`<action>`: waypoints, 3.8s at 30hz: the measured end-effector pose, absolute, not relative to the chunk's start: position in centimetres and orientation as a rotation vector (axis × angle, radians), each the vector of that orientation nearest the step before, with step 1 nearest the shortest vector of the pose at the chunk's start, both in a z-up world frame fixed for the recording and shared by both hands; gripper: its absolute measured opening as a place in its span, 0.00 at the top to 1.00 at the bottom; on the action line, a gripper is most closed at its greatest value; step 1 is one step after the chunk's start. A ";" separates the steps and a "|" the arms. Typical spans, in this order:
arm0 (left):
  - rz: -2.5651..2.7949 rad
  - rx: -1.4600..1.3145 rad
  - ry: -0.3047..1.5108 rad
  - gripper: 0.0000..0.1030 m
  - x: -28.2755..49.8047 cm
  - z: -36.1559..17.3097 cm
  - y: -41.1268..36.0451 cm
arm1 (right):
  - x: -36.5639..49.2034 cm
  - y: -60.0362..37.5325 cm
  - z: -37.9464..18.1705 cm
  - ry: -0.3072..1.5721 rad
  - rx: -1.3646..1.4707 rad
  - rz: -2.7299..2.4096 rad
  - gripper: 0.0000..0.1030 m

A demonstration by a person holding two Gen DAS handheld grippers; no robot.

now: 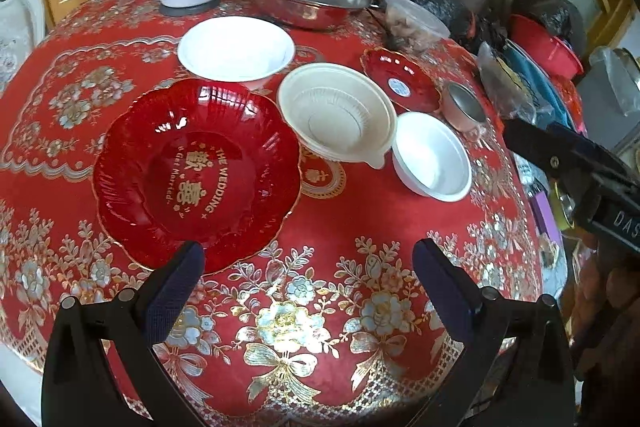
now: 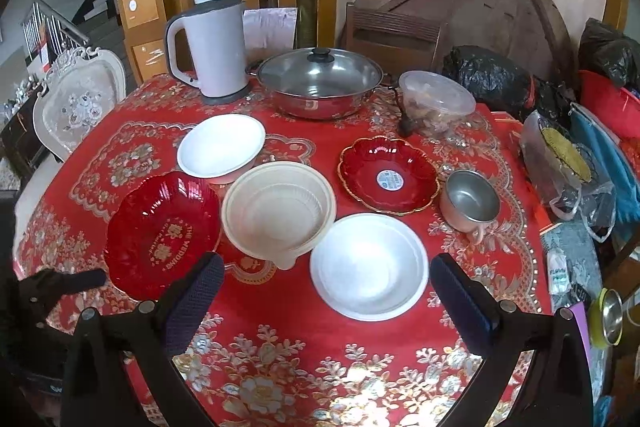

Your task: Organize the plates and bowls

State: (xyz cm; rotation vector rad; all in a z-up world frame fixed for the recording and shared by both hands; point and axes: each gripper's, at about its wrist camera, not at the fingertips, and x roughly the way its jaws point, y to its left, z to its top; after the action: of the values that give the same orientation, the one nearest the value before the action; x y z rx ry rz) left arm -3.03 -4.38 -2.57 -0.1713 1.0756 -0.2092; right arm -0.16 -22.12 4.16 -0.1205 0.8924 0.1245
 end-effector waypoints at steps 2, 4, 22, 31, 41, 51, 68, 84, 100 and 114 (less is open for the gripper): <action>-0.106 -0.149 1.069 0.00 -3.2 -2.6 -4.1 | -0.3 -22.5 4.1 0.879 -0.147 0.089 0.00; -0.028 -0.125 1.064 0.00 -3.2 -2.7 -3.8 | -0.3 -23.1 3.7 0.880 -0.155 0.054 0.00; 0.213 -0.083 1.008 0.00 -4.1 -1.3 -3.7 | -2.4 -22.8 2.5 0.870 -0.116 0.266 0.00; 0.217 -0.091 1.023 0.00 -4.4 -1.4 -3.6 | -1.8 -24.0 0.1 0.970 -0.133 0.216 0.01; 0.257 -0.144 1.106 0.00 -4.0 -3.9 -1.6 | -1.3 -22.6 0.3 0.904 -0.162 0.252 0.00; 0.262 -0.131 1.088 0.00 -1.1 -4.1 1.4 | 0.2 -17.8 -1.1 0.938 -0.108 0.404 0.01; 0.248 -0.156 1.172 0.00 2.4 -6.9 5.8 | 4.1 -14.5 -2.7 0.982 -0.167 0.262 0.00; 0.248 -0.153 1.190 0.00 2.9 -7.3 6.7 | 4.2 -12.8 -2.7 0.979 -0.148 0.334 0.00; 0.236 -0.159 1.205 0.00 2.7 -9.1 8.0 | 4.2 -12.7 -3.0 0.959 0.060 0.551 0.00; 0.134 -0.109 1.249 0.39 4.1 -11.6 9.0 | 6.7 -12.6 -8.3 1.161 0.132 0.480 0.74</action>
State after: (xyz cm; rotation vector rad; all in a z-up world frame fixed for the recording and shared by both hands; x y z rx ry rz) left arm 4.13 8.95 -11.57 -0.1088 1.2492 0.1342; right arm 6.68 -12.65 -8.30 0.1318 1.1613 0.4801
